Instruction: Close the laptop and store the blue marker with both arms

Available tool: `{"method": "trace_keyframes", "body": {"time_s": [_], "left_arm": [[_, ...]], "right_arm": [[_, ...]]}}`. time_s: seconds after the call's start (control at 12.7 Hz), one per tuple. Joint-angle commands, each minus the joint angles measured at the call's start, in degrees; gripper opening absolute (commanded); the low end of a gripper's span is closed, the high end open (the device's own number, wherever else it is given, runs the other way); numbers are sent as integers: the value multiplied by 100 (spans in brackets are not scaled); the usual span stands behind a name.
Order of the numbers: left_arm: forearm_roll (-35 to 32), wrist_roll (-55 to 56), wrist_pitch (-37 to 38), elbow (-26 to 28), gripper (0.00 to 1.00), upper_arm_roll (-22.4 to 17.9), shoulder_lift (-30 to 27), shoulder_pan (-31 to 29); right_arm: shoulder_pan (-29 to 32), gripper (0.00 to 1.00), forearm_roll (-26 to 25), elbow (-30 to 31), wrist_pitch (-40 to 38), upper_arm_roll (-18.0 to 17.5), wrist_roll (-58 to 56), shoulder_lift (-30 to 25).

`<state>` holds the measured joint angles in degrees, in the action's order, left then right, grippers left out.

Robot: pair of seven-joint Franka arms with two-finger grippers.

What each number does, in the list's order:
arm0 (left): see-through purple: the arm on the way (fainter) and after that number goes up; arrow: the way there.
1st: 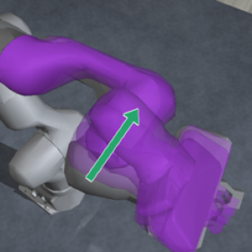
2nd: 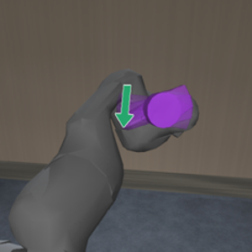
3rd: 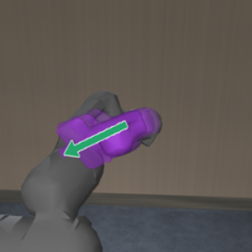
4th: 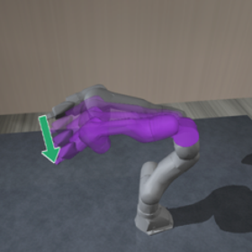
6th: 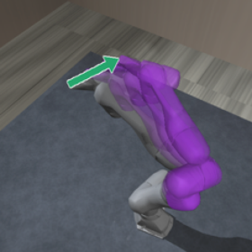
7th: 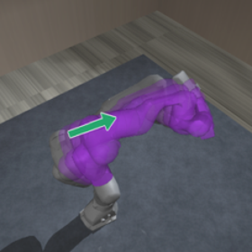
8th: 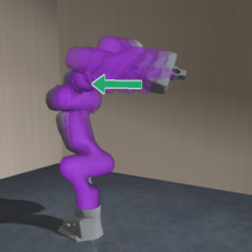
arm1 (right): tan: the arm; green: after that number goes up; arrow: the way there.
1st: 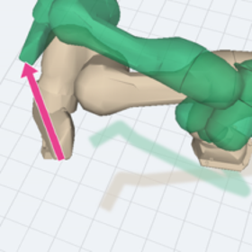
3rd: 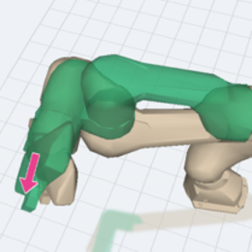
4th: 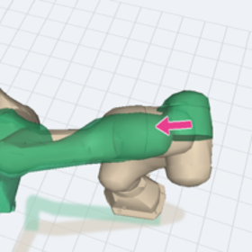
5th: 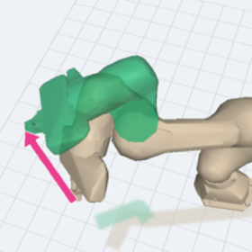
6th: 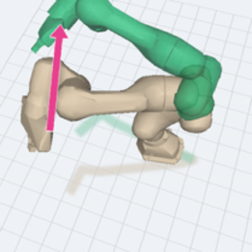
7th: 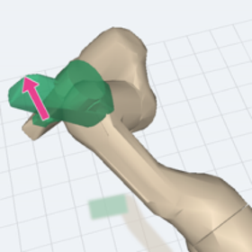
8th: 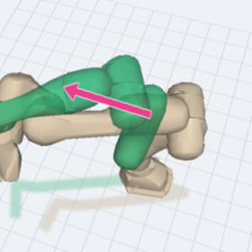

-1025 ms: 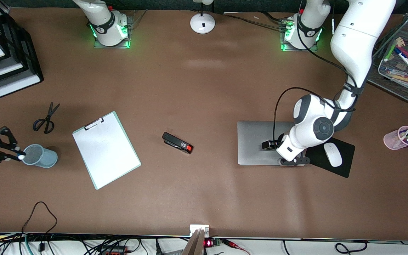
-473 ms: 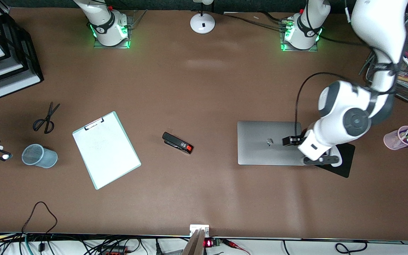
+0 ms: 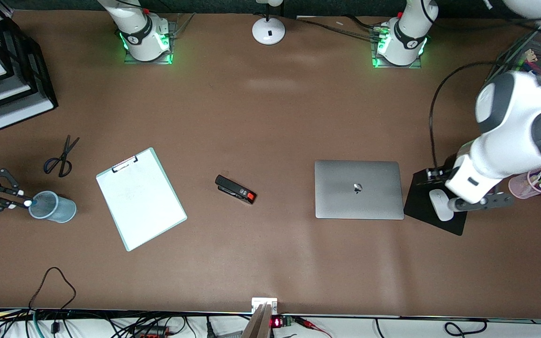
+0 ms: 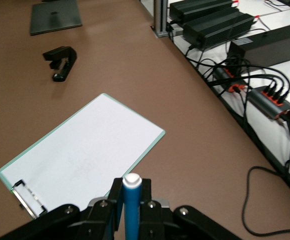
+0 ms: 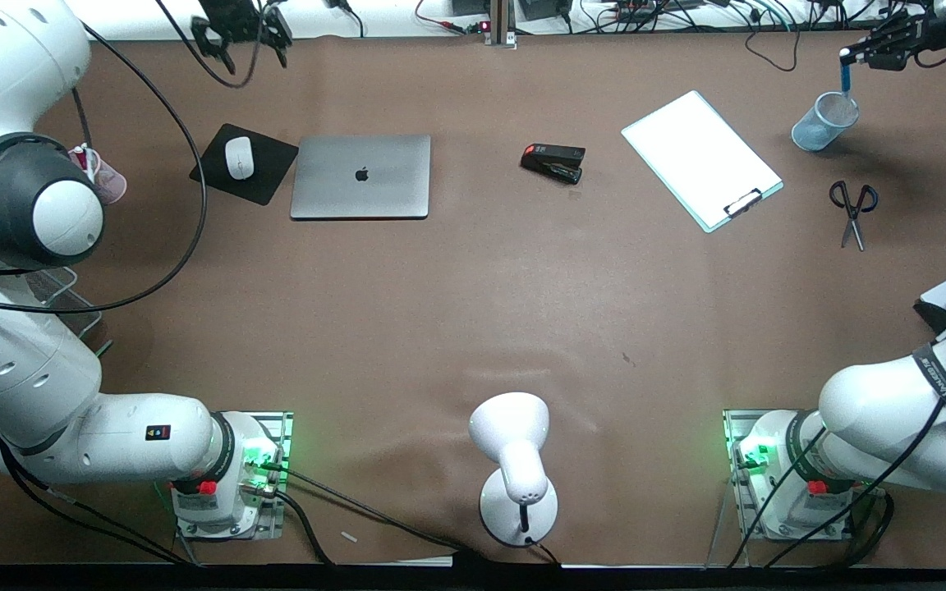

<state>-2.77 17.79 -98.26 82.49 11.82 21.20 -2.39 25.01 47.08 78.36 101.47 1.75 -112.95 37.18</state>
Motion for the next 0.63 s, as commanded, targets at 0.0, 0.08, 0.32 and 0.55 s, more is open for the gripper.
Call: {"method": "trace_keyframes", "body": {"time_s": [0.0, 0.08, 0.32, 0.55], "left_arm": [[-127, -38, 1059, -899, 100, 13, -28, -42], [-127, -38, 1350, -1058, 100, 39, -46, -33], [-171, -47, 1608, -1095, 100, 119, -493, -24], [-171, -65, 1897, -1095, 100, 180, -784, 37]], "right_arm": [[276, 0, 144, 12, -250, -70, -472, 0], [311, 0, 118, 21, -251, -70, -673, 0], [355, 0, 126, 21, -251, -78, -1149, 210], [355, 0, 144, 21, -259, -78, -1334, 324]]}}
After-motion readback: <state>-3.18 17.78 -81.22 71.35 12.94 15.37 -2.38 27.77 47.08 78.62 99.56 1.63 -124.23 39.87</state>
